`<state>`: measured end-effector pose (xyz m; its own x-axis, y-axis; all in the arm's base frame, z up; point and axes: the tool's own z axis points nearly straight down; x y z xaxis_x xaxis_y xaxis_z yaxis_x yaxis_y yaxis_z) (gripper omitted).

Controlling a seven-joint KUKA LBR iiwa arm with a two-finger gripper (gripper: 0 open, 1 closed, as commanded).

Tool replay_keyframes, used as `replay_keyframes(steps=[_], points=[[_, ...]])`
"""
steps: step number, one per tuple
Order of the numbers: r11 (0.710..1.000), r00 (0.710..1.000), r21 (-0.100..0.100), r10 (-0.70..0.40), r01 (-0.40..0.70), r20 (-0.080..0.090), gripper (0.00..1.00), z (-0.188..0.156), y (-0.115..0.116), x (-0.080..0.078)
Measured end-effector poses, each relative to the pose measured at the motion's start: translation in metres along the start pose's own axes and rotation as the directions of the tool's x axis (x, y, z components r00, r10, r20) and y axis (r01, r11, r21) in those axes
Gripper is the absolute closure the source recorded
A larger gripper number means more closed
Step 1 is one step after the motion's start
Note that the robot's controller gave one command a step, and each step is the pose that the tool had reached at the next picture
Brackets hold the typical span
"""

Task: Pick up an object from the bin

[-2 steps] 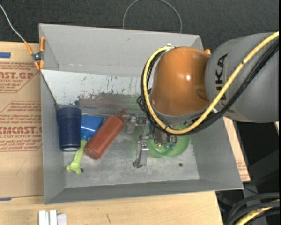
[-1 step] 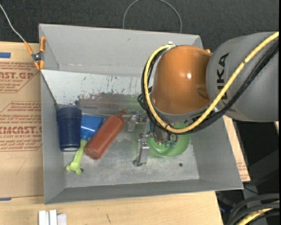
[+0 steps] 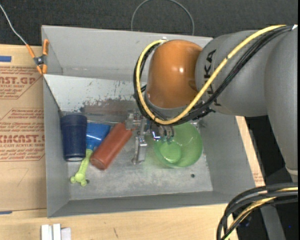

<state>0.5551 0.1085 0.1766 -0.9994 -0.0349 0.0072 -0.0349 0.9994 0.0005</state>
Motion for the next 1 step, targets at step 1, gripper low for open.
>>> replay_keyframes(steps=[1], points=[[0.977, 0.977, 0.001, -0.214, 0.214, 0.012, 0.0, -0.0014, -0.0105, -0.0293]])
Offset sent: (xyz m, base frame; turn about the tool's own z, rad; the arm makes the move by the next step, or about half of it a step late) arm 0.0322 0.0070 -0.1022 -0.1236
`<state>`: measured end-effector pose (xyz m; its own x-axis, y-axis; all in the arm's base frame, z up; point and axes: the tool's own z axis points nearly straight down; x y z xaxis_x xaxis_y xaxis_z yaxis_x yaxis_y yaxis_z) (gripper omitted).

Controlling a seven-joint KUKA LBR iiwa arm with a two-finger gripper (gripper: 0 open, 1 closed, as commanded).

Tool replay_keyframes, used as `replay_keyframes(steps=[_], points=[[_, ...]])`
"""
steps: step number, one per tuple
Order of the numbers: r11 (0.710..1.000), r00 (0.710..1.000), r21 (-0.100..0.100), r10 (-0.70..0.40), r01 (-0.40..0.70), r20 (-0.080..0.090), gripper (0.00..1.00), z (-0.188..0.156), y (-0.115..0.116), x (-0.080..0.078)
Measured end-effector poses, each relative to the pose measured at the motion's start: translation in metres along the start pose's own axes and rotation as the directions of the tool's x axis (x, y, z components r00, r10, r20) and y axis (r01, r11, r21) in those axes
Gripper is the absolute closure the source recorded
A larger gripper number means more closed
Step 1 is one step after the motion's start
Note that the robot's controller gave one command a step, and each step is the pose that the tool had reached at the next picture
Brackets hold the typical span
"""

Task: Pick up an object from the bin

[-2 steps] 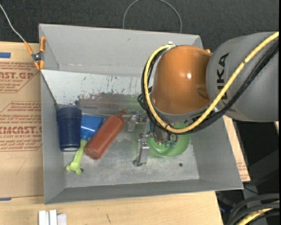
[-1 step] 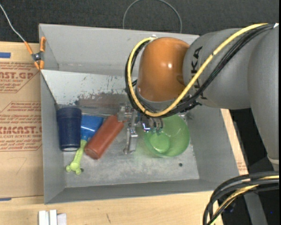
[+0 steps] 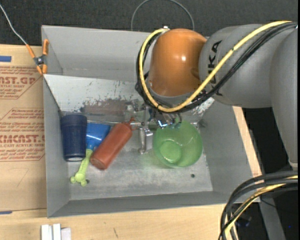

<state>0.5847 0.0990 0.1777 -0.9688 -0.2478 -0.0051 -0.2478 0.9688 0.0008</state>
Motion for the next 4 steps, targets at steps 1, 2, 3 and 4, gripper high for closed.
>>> replay_keyframes(steps=[1, 2, 3, 4], points=[[0.996, 0.995, -0.004, 0.094, -0.094, 0.014, 0.0, 0.099, 0.015, -0.012], [0.964, 0.964, -0.003, 0.266, -0.266, 0.004, 0.0, 0.059, 0.059, -0.017], [0.999, 0.999, -0.002, -0.032, 0.032, 0.022, 0.0, 0.105, 0.068, -0.027], [0.95, 0.95, -0.007, 0.311, -0.311, 0.009, 0.0, 0.107, 0.063, -0.019]])
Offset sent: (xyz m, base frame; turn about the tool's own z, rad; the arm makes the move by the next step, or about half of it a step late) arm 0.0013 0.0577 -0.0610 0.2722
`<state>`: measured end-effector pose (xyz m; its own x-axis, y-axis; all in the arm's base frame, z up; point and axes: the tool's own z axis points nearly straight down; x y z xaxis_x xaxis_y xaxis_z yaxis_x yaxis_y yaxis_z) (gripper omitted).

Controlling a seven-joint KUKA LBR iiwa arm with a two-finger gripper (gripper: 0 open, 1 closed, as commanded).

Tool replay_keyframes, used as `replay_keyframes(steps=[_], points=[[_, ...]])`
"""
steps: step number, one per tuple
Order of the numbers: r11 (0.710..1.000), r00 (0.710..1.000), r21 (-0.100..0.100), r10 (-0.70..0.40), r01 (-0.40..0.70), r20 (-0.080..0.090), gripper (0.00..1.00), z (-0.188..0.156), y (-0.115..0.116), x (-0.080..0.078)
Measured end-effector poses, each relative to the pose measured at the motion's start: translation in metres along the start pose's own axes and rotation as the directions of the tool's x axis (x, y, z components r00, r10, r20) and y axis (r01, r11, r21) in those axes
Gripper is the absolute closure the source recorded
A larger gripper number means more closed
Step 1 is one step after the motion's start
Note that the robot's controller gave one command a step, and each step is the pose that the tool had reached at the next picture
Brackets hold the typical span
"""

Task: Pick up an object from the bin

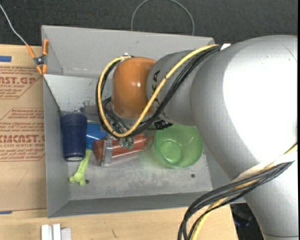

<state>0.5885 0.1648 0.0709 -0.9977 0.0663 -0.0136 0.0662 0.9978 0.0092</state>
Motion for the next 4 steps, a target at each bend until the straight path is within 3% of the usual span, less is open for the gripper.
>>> replay_keyframes(steps=[1, 2, 3, 4], points=[[0.979, 0.979, -0.001, -0.202, 0.202, 0.016, 0.0, -0.009, 0.012, -0.004], [0.989, 0.989, -0.001, -0.145, 0.145, 0.004, 0.0, -0.116, 0.011, -0.001], [0.99, 0.99, -0.002, -0.142, 0.142, 0.011, 0.0, -0.195, 0.013, -0.003], [0.986, 0.986, -0.002, -0.165, 0.165, 0.01, 0.0, -0.09, 0.001, 0.018]])
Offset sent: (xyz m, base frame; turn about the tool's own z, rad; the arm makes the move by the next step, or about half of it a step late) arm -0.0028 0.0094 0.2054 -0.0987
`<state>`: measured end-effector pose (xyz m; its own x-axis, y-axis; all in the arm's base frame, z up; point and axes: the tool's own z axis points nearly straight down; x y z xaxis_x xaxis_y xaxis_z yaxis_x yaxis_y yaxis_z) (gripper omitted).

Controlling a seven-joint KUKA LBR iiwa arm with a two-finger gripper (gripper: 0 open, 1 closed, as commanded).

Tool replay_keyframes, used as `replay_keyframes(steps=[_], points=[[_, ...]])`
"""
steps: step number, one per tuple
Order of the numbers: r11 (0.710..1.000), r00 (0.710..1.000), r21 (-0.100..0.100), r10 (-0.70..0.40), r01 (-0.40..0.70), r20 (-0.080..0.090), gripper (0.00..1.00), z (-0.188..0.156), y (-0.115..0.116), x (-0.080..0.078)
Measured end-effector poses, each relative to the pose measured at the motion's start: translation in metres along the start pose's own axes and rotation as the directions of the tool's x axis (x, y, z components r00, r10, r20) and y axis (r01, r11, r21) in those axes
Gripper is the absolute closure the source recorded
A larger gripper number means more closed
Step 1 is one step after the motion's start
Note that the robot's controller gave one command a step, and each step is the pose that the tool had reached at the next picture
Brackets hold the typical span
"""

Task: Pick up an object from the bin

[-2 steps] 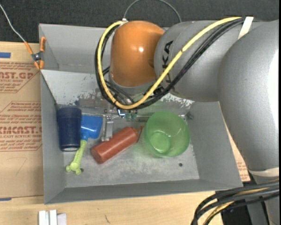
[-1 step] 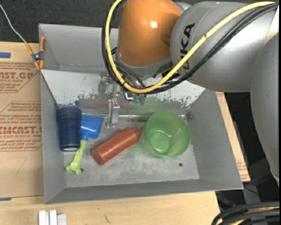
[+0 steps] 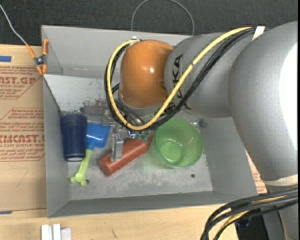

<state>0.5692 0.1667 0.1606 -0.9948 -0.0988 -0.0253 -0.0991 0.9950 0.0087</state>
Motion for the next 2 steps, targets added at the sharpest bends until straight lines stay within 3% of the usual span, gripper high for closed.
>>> replay_keyframes(steps=[1, 2], points=[[0.964, 0.964, 0.0, -0.268, 0.268, 0.002, 0.0, 0.043, -0.002, 0.01], [0.999, 0.999, -0.001, -0.038, 0.038, 0.001, 1.0, 0.063, -0.032, 0.019]])
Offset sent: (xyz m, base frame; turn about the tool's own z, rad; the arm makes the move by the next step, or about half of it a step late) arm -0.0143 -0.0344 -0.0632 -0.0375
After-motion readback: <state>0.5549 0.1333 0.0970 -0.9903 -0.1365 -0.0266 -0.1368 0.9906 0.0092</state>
